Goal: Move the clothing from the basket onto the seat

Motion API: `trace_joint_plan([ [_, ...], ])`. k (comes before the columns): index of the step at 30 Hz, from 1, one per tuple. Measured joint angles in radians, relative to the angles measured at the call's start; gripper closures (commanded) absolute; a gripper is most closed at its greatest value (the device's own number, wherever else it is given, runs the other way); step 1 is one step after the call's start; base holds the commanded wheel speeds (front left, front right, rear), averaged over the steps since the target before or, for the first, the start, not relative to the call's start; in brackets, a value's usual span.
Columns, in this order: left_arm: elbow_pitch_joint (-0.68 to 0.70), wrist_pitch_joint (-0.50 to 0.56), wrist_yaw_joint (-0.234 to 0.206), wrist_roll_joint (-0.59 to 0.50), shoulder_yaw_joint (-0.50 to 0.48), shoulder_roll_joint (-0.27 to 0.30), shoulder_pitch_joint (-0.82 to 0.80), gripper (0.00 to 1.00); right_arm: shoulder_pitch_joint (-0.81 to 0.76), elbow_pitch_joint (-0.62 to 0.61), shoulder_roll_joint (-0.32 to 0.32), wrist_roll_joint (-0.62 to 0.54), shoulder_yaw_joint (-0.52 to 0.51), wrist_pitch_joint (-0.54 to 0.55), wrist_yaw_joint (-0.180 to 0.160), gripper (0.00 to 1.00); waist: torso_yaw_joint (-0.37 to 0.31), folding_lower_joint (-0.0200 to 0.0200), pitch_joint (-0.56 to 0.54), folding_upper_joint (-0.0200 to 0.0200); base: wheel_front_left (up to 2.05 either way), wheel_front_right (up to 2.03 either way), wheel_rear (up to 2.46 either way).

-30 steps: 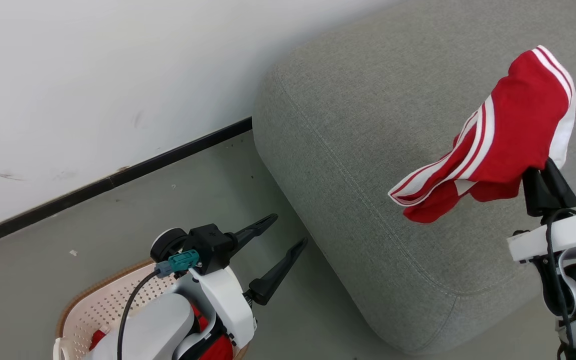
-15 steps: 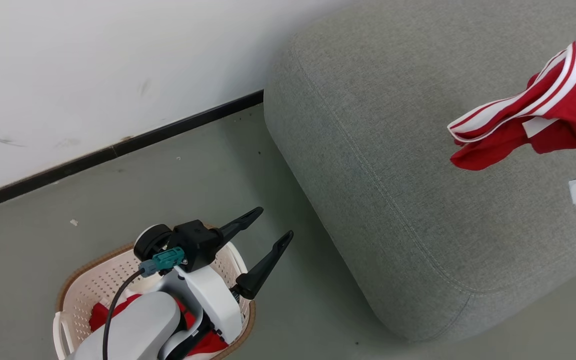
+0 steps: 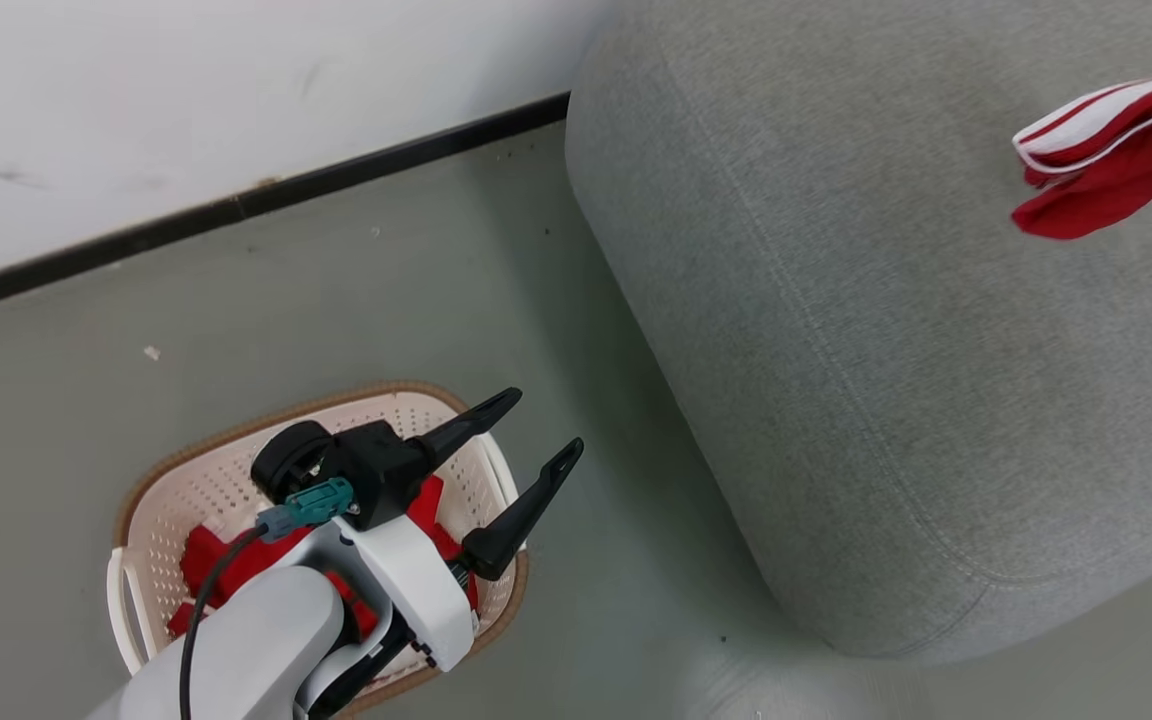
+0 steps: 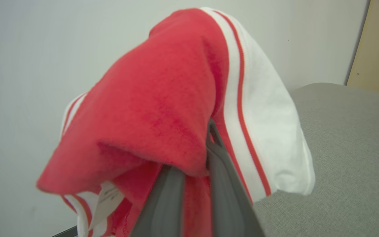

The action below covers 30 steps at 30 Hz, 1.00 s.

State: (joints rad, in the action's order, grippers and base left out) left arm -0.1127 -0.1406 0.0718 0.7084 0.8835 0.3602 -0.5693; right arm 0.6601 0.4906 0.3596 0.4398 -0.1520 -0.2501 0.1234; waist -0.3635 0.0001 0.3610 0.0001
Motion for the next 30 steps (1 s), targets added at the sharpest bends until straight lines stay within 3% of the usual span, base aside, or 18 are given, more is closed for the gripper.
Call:
trace_joint_plan([
  [11,0.076,0.025,0.001,-0.025,-0.002,0.025,-0.063,0.00,0.093,0.111,0.032,-0.041,0.013,0.012,0.000,1.00,0.039,0.0000,0.101,0.0000,0.00,0.00,0.00],
  [30,0.129,0.044,0.021,-0.051,0.000,0.054,-0.152,0.00,0.109,0.277,-0.003,-0.008,0.093,0.095,0.000,1.00,0.081,0.0000,0.232,0.0000,0.00,0.00,0.00],
])
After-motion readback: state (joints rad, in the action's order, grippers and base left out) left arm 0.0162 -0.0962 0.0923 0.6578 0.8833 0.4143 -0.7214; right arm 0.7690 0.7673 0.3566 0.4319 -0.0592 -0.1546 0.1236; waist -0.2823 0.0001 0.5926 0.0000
